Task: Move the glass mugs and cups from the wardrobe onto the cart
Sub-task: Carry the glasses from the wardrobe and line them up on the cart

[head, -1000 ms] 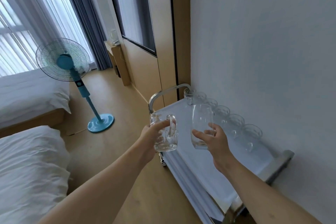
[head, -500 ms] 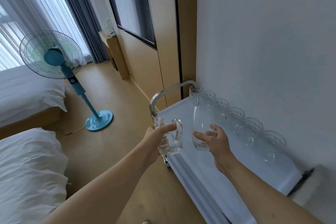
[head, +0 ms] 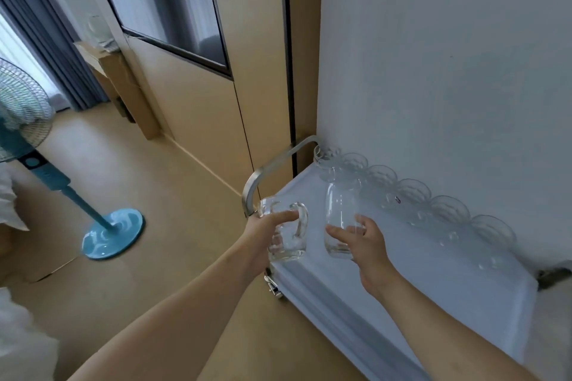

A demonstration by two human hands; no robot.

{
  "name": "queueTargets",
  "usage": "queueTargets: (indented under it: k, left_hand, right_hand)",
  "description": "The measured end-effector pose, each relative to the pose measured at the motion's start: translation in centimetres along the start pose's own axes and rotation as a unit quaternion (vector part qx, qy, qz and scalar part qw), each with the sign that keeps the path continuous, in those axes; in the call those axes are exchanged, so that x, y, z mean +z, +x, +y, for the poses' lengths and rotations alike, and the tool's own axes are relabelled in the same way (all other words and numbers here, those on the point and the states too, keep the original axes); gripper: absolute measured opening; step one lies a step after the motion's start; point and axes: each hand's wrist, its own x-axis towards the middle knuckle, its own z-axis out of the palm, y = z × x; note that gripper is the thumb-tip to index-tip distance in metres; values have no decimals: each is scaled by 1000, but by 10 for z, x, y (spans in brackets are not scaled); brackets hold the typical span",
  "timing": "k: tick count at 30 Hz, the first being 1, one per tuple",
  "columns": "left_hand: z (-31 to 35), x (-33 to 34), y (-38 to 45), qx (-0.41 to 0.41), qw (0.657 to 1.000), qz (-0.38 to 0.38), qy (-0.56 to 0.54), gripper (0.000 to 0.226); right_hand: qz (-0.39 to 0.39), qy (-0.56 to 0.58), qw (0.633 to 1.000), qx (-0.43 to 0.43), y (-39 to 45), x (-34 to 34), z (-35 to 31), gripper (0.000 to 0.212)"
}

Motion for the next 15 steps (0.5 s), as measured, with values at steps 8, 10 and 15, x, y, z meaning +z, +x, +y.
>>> queueTargets:
  k: [8,10,15]
  left_hand:
    - [20,-16,62,-23,998,-27,53,108]
    - [23,-14,78,-25,997,-30,61,110]
    - [31,-7,121,4,993,-36,111,106]
  right_hand:
    - [70,19,997,21,14,28,19,85]
    - [81,23,996,27,25,30,20,84]
    - [104,25,994,14,69,40,19,87]
